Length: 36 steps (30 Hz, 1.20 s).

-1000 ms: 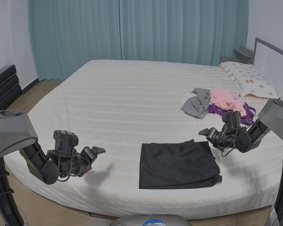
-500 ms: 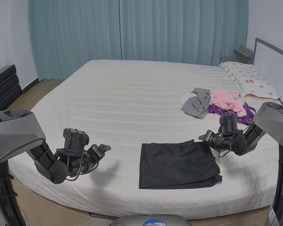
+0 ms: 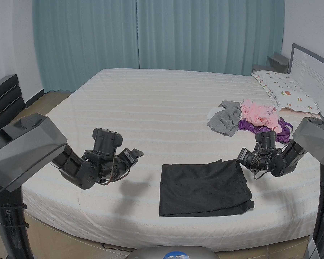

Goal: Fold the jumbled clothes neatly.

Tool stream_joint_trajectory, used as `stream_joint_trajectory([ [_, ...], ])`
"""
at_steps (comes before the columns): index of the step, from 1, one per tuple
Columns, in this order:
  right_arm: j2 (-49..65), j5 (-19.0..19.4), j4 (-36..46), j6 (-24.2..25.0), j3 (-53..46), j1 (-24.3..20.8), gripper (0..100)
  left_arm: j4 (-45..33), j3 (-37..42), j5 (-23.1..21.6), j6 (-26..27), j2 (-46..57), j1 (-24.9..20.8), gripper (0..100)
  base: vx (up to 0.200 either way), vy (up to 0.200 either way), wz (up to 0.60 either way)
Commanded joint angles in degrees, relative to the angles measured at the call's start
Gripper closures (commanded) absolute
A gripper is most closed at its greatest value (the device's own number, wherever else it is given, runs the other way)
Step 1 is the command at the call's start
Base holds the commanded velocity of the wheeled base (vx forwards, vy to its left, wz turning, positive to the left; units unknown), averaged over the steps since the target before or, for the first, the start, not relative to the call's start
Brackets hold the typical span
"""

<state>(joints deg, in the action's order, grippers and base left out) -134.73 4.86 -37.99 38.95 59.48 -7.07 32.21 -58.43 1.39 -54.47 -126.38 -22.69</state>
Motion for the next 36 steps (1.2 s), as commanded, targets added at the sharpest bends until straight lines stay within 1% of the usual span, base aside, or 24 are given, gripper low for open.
stream_joint_trajectory([
  [1, 0.96, 0.06, -0.07, 0.16, -1.03, 1.88, 100, -4.35, -10.83, 0.02, 0.24, -9.06, -3.59, 0, 0.0, 0.0, 0.0],
  [7, 1.05, -0.82, 0.02, 2.54, -0.94, 1.8, 100, -7.95, -19.18, 0.02, 1.21, -15.12, -5.26, 0, 0.0, 0.0, 0.0],
  [8, 1.05, -0.82, 0.02, 2.54, -0.94, 1.8, 100, -7.95, -19.18, 0.02, 1.21, -15.12, -5.26, 0, 0.0, 0.0, 0.0],
  [9, 1.14, -0.82, 0.02, 2.8, -1.12, 1.8, 100, -9.0, -21.55, 0.02, 1.21, -16.44, -5.26, 0, 0.0, 0.0, 0.0],
  [11, 1.05, -0.82, 0.02, 2.97, -1.12, 1.71, 100, -10.06, -23.84, 0.02, 1.21, -17.85, -5.53, 0, 0.0, 0.0, 0.0],
  [19, 0.87, -0.82, -0.07, 3.24, -1.03, 1.36, 100, -11.73, -28.32, 0.02, 1.29, -20.66, -7.28, 0, 0.0, 0.0, 0.0],
  [22, 0.96, -0.82, -0.07, 4.12, -1.03, 1.09, 100, -13.14, -30.34, 0.02, 1.29, -21.54, -7.46, 0, 0.0, 0.0, 0.0],
  [24, 0.96, -0.82, -0.07, 4.47, -0.94, 1.09, 100, -14.37, -33.24, 0.02, 1.29, -22.68, -7.46, 0, 0.0, 0.0, 0.0],
  [25, 0.87, -0.82, -0.07, 4.47, -1.03, 1.09, 100, -14.81, -34.21, 0.02, 1.21, -23.12, -7.46, 100, 0.0, 0.0, 0.0],
  [28, 0.7, -0.73, -0.07, 4.47, -1.03, 1.18, 100, -15.77, -36.14, 0.1, 1.21, -23.83, -7.55, 100, 0.0, 0.0, 0.0],
  [33, 0.52, -0.73, -0.07, 4.56, -0.85, 1.53, 100, -15.86, -36.67, 0.37, 0.94, -23.74, -7.55, 100, 0.0, 0.0, 0.0],
  [36, 0.17, -0.82, -0.07, 4.56, -0.33, 1.8, 100, -15.86, -36.67, 2.65, 0.94, -23.83, -7.55, 100, 0.0, 0.0, 0.0],
])
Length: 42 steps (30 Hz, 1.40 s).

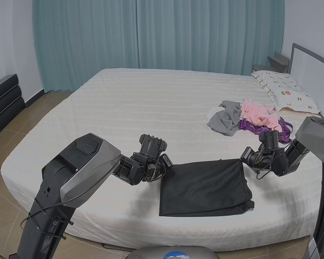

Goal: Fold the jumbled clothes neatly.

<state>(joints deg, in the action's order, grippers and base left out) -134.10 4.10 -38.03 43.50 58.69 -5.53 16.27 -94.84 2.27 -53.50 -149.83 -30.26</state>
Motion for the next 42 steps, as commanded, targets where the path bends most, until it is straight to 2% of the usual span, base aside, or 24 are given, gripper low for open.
stream_joint_trajectory([
  [1, -0.73, -0.05, -0.02, 0.01, 0.64, 0.35, 100, 0.16, -0.25, 2.65, -0.02, -0.28, 0.11, 100, 0.0, 0.0, 0.0],
  [7, -1.87, -0.05, -1.34, -0.25, 1.52, 0.44, 100, 0.51, -0.17, 5.29, -0.02, -0.02, 1.08, 100, 0.0, 0.0, 0.0],
  [18, -4.68, -0.14, -1.43, -0.61, 2.84, 0.0, 100, 0.07, 0.27, 5.29, 0.07, -0.55, 0.73, 100, 0.0, 0.0, 0.0],
  [19, -4.68, -0.05, -1.43, -0.61, 2.84, 0.0, 0, -0.01, 0.27, 5.29, 0.07, -0.46, 0.73, 0, 0.0, 0.0, 0.0],
  [26, -1.34, 1.27, -1.6, 0.01, 0.64, 0.26, 0, -0.01, 0.89, 5.2, -0.2, 0.42, 0.81, 0, 0.0, 0.0, 0.0],
  [30, 3.93, 5.48, -3.1, 0.1, -5.07, 0.61, 0, 0.07, 5.28, 5.2, -0.37, 4.99, 1.43, 0, 0.0, 0.0, 0.0],
  [31, 6.3, 7.51, -5.91, 0.01, -9.82, 0.88, 0, 0.42, 9.33, 4.76, -0.46, 8.51, 2.4, 0, 0.0, 0.0, 0.0],
  [37, 10.87, 11.9, -17.78, -0.61, -24.23, 0.44, 0, 0.86, 21.98, 3.8, -1.08, 17.82, 3.36, 0, 0.0, 0.0, 0.0],
  [40, 11.05, 12.52, -22.96, -0.69, -29.51, 0.17, 0, 2.27, 28.13, 2.74, -5.03, 22.48, 3.54, 0, 0.0, 0.0, 0.0],
  [42, 10.87, 13.04, -25.07, -0.69, -31.79, 0.09, 0, 4.73, 32.09, -0.77, -8.63, 25.65, 4.33, 0, 0.0, 0.0, 0.0],
])
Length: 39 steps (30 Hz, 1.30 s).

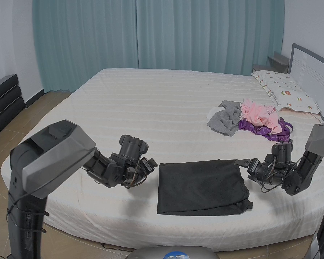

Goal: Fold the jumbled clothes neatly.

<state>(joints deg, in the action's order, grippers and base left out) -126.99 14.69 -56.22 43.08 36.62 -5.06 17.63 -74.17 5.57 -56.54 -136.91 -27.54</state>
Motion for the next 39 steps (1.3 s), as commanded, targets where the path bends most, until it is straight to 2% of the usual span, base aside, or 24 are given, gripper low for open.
stream_joint_trajectory([
  [1, 3.5, 2.8, -7.85, -0.28, -10.69, -0.48, 0, 4.52, 13.52, -5.66, -6.74, 14.04, 2.14, 0, 0.0, 0.0, 0.0],
  [3, 3.06, 3.06, -8.82, -0.37, -11.75, -0.92, 0, 6.37, 16.69, -7.24, -7.18, 15.45, 2.84, 0, 0.0, 0.0, 0.0],
  [7, 3.77, 3.06, -9.26, -0.45, -12.89, -1.27, 0, 9.27, 20.2, -7.5, -7.09, 15.18, 4.42, 0, 0.0, 0.0, 0.0],
  [22, 2.36, 2.71, -9.26, -0.63, -12.8, -2.24, 0, 10.41, 22.14, -7.5, -7.44, 14.92, 5.21, 0, 0.0, 0.0, 0.0],
  [33, 0.25, 2.54, -10.13, -6.87, -15.18, -2.41, 0, 10.41, 22.14, -7.33, -7.44, 14.92, 5.39, 0, 0.0, 0.0, 0.0],
  [34, 0.51, 2.45, -10.66, -7.66, -15.88, -2.41, 100, 10.41, 22.14, -7.33, -7.44, 14.83, 5.39, 0, 0.0, 0.0, 0.0],
  [39, 1.57, 1.39, -11.45, -9.6, -18.08, -1.8, 100, 10.41, 22.05, -6.98, -7.36, 14.48, 5.39, 0, 0.0, 0.0, 0.0],
])
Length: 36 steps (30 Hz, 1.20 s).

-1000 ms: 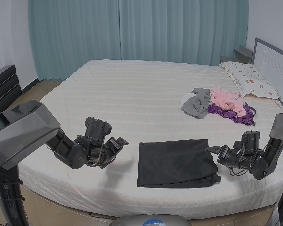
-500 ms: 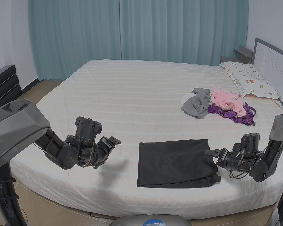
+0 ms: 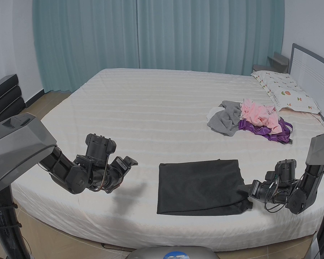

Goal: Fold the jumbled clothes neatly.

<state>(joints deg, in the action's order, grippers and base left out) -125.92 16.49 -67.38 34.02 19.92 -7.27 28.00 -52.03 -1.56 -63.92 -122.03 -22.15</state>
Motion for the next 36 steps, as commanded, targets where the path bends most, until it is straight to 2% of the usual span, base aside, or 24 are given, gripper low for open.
stream_joint_trajectory([
  [1, 0.67, -0.67, -0.3, -0.98, -1.73, 0.5, 100, 0.04, -0.09, 0.15, 0.02, -0.4, 0.09, 0, 0.0, 0.0, 0.0],
  [13, 3.48, -0.94, 0.49, -3.26, -4.8, 2.52, 100, 0.04, -0.09, 0.15, 0.02, -0.4, 0.35, 0, 0.0, 0.0, 0.0],
  [24, 2.69, -0.85, 2.51, -5.9, -5.94, 2.43, 100, 0.04, -0.09, 0.15, 0.02, -0.76, 0.62, 0, 0.0, 0.0, 0.0],
  [25, 2.69, -0.85, 2.51, -5.9, -5.94, 2.43, 0, 0.04, -0.09, 0.15, 0.02, -0.76, 0.62, 0, 0.0, 0.0, 0.0],
  [31, 0.76, -0.85, 0.76, -5.28, -2.08, 2.7, 0, 0.04, -0.09, 0.15, 0.02, -0.76, 0.62, 0, 0.0, 0.0, 0.0],
  [34, -0.03, -1.29, 1.55, -1.24, 3.99, 2.17, 0, 0.04, -0.09, 0.24, 0.02, -0.76, 0.62, 0, 0.0, 0.0, 0.0],
  [35, -0.03, -1.29, 1.55, -1.24, 3.99, 2.17, 0, 0.04, -0.09, 0.24, 0.02, -0.76, 0.62, 0, 0.0, 0.0, 0.0],
  [36, -1.52, -1.99, 2.43, 1.31, 8.12, 1.82, 0, 0.04, -0.09, 0.24, 0.02, -0.84, 0.62, 0, 0.0, 0.0, 0.0],
])
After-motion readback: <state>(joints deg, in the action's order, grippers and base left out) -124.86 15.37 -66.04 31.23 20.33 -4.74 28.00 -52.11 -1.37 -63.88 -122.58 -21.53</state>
